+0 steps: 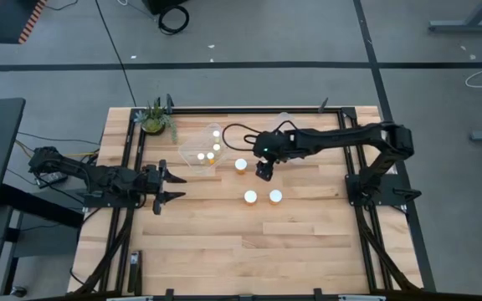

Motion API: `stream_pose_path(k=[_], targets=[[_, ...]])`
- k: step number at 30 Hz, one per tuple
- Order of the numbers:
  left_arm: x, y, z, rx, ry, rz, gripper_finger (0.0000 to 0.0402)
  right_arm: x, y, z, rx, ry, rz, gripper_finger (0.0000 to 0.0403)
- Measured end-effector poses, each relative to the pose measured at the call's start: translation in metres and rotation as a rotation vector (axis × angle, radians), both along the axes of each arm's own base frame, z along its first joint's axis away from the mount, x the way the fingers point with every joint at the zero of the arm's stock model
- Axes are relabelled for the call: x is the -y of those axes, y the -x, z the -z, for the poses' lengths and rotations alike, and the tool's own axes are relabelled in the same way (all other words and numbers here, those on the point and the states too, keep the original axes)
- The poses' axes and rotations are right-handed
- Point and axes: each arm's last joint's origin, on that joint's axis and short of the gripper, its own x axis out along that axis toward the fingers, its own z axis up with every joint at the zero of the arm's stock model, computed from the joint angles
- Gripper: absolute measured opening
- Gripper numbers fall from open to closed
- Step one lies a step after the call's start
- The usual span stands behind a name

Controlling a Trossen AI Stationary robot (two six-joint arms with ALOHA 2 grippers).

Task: Pick and place medicine bottles into bin by pill shape (circle, oval)
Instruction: Put the top right big orange pill bottle into the right transparent bin

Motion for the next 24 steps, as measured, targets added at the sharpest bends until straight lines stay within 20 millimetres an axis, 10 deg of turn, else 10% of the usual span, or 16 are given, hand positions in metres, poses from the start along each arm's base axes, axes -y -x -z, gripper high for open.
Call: stream_pose_path(k=[24], targets=[[0.0, 0.0, 0.001, -0.007, -0.003, 0.0, 0.0204, 0.0, -0.011, 0.025, -0.134, -0.078, 0.012, 0.0294]])
